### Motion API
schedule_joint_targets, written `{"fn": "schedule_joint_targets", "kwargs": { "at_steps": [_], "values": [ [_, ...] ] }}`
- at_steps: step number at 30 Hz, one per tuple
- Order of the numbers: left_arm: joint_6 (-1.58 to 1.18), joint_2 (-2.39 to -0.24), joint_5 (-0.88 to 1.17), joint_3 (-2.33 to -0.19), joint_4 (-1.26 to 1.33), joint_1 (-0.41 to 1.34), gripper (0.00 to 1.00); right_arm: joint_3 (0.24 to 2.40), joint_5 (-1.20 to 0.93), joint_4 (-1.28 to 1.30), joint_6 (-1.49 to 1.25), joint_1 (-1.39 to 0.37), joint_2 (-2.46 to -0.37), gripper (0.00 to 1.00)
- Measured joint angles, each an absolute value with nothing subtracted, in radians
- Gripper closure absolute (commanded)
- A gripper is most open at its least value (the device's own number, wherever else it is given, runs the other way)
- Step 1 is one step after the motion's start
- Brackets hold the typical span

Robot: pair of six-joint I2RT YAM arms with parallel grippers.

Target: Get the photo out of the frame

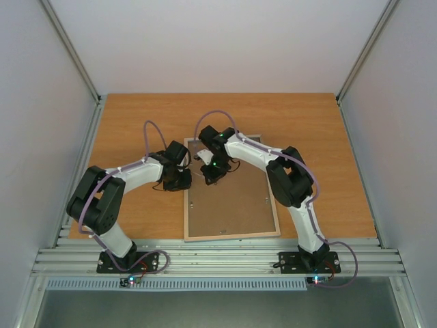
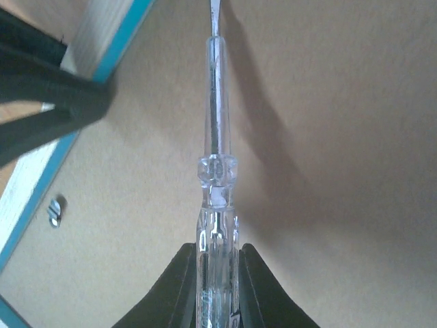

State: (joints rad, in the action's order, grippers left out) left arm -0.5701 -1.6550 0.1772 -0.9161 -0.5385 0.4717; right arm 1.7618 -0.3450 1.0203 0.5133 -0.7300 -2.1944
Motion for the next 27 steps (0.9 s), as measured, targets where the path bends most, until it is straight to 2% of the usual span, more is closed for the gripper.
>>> {"fn": "schedule_joint_targets", "kwargs": {
  "at_steps": [8,18,27],
  "values": [
    [-0.581,-1.646,0.179,-0.904,-0.525,0.471,0.94,1.601,-0.349,0.985,0.49,-0.72,-2.031,0.99],
    [-0.657,-1.579,0.157,-0.833,-0.508,0.453,0.95,1.33,-0.347,0.776,0.422,-0.603,-1.697,0.99],
    [-0.816,-1.464,0.104,-0.725,-0.506,0.443,0.97,1.091,-0.311,0.596,0.356,-0.562,-1.541,0.99]
  ]
}}
